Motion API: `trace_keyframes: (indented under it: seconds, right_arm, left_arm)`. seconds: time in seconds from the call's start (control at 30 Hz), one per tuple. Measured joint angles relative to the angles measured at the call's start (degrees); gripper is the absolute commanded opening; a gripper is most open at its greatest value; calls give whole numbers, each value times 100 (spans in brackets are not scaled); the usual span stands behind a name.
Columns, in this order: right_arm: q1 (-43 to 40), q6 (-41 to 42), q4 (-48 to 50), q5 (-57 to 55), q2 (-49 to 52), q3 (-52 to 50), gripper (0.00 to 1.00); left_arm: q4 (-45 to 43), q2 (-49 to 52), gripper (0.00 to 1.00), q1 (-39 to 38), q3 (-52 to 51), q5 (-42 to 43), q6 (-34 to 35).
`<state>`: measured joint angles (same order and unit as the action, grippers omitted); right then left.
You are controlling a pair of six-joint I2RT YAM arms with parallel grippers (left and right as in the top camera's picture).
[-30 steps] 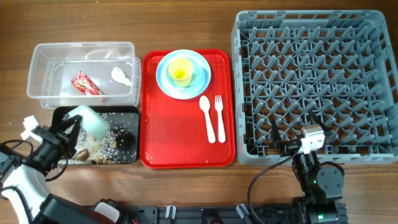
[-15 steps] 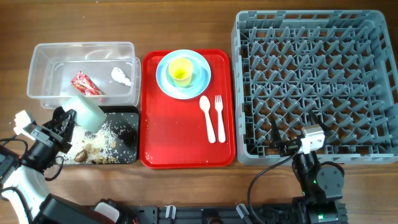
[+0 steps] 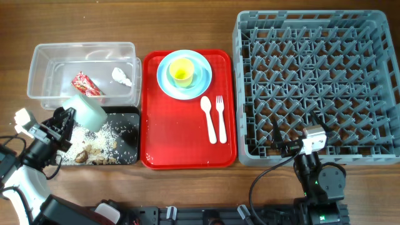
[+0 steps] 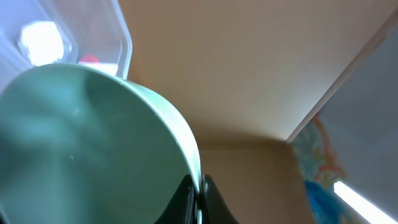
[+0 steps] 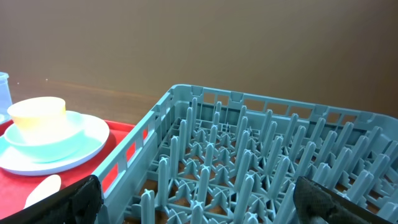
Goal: Sort waste into correct bins and load items into the dishwasher rack
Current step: 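Lift the bowl with the left gripper and tip rice onto the black tray, then return the emptied teal bowl to the red tray with the left gripper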
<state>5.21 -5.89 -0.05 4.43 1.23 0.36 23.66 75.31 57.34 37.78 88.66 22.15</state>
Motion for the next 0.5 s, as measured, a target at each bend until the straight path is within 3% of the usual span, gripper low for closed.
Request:
trace_keyframes:
  seconds: [0.37,0.5]
  right_arm:
    - [0,0,0,0,2,0,100]
    - [0,0,0,0,4,0,100]
  left_arm:
    - [-542,-2,4,-289,-15,-20,1058]
    - [-601,-439,4,-1519,280,-564,1495]
